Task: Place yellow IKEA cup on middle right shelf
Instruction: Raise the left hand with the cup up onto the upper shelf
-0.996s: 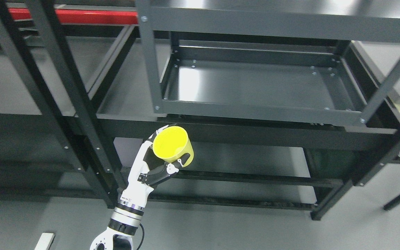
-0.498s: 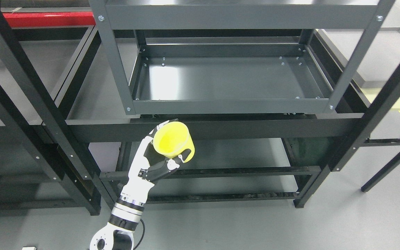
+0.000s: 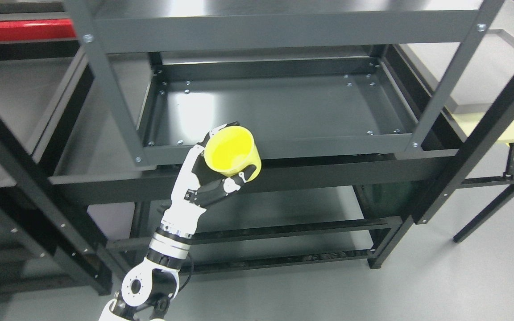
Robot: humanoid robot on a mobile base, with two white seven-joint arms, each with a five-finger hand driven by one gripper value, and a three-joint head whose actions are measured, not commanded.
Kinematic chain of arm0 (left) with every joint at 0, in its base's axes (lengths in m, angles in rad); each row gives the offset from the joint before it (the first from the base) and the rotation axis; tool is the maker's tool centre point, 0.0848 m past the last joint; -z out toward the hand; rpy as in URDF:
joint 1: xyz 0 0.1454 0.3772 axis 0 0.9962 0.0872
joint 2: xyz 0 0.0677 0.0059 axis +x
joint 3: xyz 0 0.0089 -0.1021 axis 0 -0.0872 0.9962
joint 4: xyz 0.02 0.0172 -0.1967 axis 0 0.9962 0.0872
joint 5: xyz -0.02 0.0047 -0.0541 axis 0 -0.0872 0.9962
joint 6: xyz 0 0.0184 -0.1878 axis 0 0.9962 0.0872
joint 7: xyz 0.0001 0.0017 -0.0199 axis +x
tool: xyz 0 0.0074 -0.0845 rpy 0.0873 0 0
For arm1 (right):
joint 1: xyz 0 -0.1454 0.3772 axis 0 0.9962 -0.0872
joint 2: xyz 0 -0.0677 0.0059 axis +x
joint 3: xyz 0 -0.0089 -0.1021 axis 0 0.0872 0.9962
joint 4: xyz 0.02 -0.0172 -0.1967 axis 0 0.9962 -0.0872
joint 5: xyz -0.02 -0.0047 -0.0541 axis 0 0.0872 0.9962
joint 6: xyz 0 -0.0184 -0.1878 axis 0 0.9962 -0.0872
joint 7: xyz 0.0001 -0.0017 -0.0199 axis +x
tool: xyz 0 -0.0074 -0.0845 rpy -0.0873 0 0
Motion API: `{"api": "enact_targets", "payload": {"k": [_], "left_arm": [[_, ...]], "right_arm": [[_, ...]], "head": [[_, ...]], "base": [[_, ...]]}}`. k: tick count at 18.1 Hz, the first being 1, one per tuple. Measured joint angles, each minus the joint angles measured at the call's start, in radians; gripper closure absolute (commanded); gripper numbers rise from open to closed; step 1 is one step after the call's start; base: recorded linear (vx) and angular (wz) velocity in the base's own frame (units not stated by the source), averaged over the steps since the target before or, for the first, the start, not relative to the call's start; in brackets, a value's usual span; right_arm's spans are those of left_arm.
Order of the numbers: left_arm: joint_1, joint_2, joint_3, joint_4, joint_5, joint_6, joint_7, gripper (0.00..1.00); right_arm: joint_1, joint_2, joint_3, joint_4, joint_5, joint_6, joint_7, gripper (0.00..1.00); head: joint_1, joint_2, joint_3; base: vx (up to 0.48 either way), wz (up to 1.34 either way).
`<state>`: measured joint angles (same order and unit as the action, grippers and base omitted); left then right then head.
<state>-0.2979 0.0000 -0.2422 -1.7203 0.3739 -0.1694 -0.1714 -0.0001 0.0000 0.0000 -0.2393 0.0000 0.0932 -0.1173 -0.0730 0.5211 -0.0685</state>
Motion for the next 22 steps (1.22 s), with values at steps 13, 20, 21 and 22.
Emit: {"api": "enact_targets", "payload": {"k": [13,20,21,22], "left_arm": [[-0.296,0.0,-0.136,-0.029,0.092,-0.029,0.0,0.94],[-0.48,0.0,-0.223,-0.038,0.199,-0.029,0.004,0.95],[-0.509,0.0,-0.231,-0.038,0.214,-0.015,0.012,0.95],[-0.535,0.0,-0.238,-0.036,0.225,0.003,0.029,0.95]], "right_arm": [[0.0,0.0,0.0,0.0,0.0,0.0,0.0,0.01],[0.001,0.0,0.0,0.0,0.0,0.0,0.0,0.01],[0.0,0.0,0.0,0.0,0.0,0.0,0.0,0.01],[0.0,0.0,0.0,0.0,0.0,-0.001,0.0,0.01]], "head": [[0.0,0.0,0.0],[0.0,0.0,0.0],[0.0,0.0,0.0],[0.0,0.0,0.0]], "base": [[0.15,0.12],[0.016,0.09],[-0.003,-0.03],[-0.003,-0.03]]}}
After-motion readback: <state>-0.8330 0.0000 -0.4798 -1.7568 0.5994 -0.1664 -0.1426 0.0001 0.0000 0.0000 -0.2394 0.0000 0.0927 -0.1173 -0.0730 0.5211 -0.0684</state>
